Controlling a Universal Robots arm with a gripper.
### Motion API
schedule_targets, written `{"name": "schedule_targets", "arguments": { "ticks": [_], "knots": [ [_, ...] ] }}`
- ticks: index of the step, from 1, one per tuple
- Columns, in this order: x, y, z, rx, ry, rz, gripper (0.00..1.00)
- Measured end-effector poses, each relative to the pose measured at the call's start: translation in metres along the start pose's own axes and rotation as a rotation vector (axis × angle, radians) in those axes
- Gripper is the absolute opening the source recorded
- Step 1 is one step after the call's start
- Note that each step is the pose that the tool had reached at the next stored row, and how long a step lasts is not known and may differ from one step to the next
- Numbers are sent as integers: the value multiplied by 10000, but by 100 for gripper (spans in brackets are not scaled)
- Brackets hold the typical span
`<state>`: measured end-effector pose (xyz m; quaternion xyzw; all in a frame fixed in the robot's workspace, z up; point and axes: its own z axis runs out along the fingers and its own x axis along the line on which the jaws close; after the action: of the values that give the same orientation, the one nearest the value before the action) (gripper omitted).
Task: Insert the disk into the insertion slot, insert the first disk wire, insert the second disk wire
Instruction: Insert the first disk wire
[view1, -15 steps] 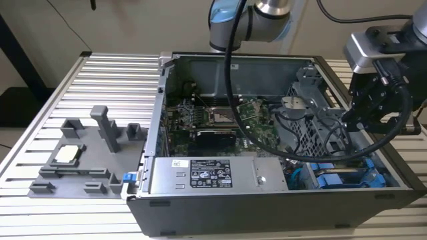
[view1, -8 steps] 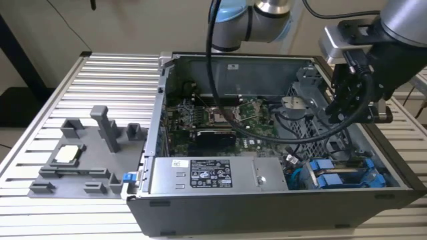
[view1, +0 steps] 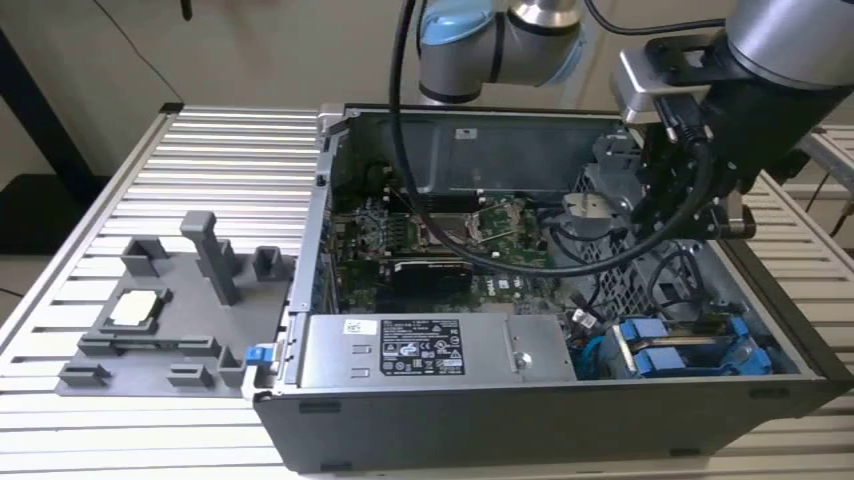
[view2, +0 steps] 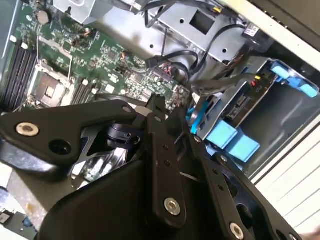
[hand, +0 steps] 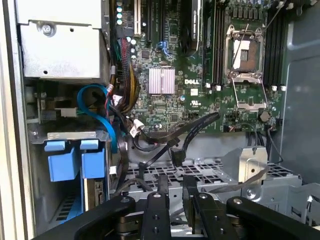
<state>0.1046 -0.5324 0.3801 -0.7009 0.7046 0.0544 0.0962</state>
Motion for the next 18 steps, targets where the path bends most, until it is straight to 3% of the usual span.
{"name": "schedule_targets", "arguments": {
  "ticks": [7, 18],
  "knots": [
    [-10, 91, -2, -85, 86, -397, 27],
    [-14, 237, 30, -103, 141, -483, 27]
  ]
}}
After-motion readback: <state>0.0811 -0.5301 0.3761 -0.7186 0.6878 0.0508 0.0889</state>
